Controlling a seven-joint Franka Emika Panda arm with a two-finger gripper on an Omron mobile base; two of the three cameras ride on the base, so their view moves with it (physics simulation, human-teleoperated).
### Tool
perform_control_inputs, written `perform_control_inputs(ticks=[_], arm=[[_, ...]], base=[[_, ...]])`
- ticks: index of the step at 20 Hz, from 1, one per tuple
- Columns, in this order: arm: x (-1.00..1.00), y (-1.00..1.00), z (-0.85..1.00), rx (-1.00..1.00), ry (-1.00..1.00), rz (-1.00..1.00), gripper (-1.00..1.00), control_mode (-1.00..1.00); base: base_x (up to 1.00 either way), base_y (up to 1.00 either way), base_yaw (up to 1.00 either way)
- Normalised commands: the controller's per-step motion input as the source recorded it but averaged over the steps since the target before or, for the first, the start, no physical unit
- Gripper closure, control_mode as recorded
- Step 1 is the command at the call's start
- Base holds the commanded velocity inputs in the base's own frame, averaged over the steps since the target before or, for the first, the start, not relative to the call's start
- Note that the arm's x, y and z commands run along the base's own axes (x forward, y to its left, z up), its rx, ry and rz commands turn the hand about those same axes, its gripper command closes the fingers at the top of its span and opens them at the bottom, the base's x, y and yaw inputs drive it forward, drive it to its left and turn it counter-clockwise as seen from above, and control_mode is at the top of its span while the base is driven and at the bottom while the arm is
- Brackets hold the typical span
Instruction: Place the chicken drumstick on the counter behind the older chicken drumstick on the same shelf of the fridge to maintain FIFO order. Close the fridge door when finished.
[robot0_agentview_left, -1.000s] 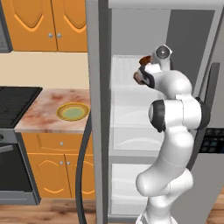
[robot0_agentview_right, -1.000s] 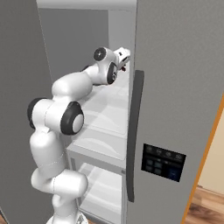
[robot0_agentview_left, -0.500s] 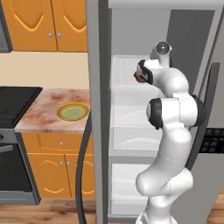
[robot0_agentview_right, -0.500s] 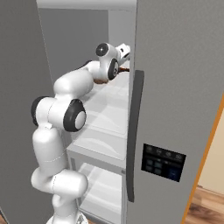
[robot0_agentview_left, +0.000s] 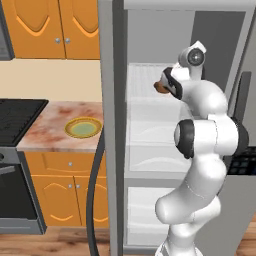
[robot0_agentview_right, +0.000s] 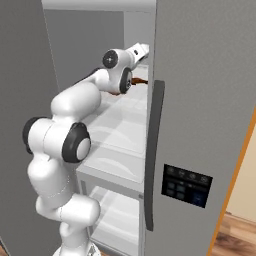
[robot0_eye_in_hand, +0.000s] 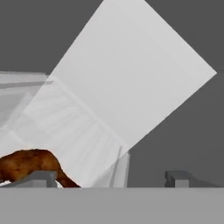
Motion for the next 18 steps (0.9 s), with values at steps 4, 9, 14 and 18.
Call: perform_control_inputs(ticks=[4,9,14,18], arm=[[-0.93,0.26,0.24,0.00,-0.17,-0.01,-1.00,-1.00],[-1.00,0.40,0.15,0.06,-0.03,-0.04,-1.00,-1.00],[-1.00,0.47,0.17,0.10,0.00,-0.05,-1.00,-1.00],[-1.00,0.48,0.02,0.10,0.00,-0.02,-1.00,-1.00]], base=[[0.00,0.00,0.00],[0.00,0.00,0.00],[0.00,0.00,0.00],[0.00,0.00,0.00]])
